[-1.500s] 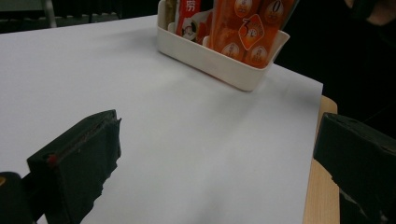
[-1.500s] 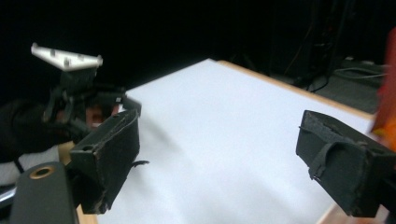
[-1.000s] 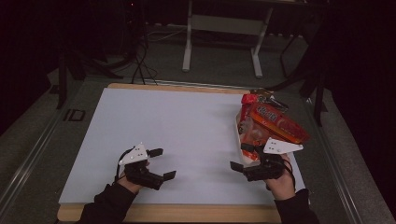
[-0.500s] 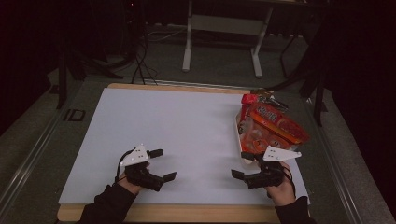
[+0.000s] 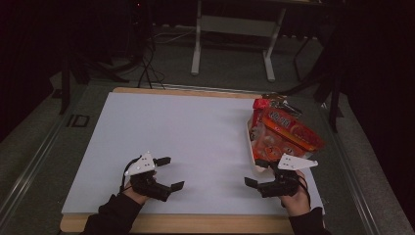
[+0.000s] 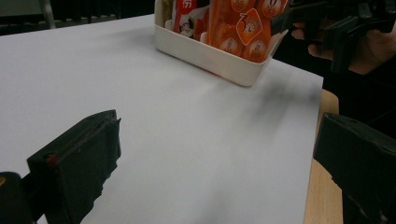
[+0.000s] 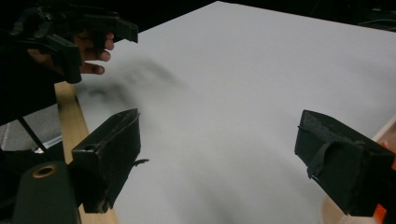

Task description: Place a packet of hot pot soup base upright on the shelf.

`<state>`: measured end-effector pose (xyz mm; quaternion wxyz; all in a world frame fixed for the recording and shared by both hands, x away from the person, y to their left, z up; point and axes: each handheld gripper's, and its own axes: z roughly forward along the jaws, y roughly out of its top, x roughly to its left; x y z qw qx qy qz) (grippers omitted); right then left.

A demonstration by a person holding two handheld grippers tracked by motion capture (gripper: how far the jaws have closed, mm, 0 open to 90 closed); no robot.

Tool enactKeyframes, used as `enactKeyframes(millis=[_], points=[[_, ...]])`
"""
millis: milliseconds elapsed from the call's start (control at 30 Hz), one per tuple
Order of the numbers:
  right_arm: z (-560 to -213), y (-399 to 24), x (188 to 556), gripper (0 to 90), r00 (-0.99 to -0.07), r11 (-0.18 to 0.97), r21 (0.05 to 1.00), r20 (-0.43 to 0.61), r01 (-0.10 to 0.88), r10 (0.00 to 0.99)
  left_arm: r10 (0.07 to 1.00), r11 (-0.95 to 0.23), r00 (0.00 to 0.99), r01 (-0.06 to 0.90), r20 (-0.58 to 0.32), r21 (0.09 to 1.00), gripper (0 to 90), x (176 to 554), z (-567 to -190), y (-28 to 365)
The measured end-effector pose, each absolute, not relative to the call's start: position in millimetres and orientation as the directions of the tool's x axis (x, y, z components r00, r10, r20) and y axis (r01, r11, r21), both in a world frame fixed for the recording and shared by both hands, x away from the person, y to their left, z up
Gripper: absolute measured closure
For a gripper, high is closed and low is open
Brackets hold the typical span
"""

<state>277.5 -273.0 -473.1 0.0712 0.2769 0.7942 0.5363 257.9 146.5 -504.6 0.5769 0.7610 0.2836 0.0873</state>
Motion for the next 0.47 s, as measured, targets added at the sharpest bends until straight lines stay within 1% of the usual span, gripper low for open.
enactKeyframes(millis=[467], points=[[-476.1,-274.5,280.7,14.1,-0.834,0.277,0.889,0.18,0.365,0.521,0.54,-0.171,0.82,0.33,-0.192,0.928,1.1,257.8,-505.4,148.1]])
